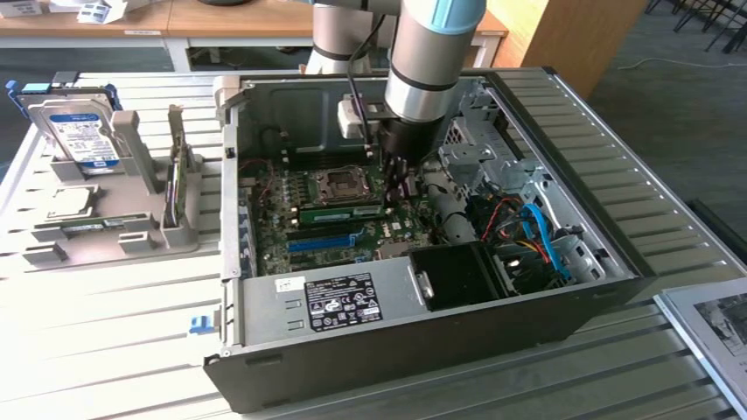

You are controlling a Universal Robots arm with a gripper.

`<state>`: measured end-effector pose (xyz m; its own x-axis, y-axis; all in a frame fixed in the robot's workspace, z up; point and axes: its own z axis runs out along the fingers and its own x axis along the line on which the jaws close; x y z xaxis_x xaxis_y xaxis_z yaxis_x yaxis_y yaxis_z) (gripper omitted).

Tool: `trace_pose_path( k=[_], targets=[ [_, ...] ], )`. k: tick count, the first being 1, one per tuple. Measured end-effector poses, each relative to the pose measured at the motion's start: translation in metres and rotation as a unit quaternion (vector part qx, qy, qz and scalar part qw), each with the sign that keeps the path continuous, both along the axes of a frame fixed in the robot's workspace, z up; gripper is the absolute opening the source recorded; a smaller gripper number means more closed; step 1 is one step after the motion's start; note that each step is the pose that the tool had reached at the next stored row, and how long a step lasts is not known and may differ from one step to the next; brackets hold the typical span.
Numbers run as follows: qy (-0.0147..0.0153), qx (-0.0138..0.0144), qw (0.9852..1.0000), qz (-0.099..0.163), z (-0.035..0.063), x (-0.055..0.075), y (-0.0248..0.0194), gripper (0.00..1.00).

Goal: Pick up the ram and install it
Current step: 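Press down the ram until it locks into place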

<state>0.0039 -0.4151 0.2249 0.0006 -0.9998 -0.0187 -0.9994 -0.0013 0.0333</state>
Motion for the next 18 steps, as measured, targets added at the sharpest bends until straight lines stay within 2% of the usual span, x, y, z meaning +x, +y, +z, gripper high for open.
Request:
trace_pose_path(
  k=[11,18],
  targets=[
    [0.0049,-0.0003,1.0000,0.000,0.0143,0.000,-0.0001,0.10],
    [0.0051,-0.0002,1.0000,0.000,0.0148,0.000,-0.0001,0.10]
  ],
)
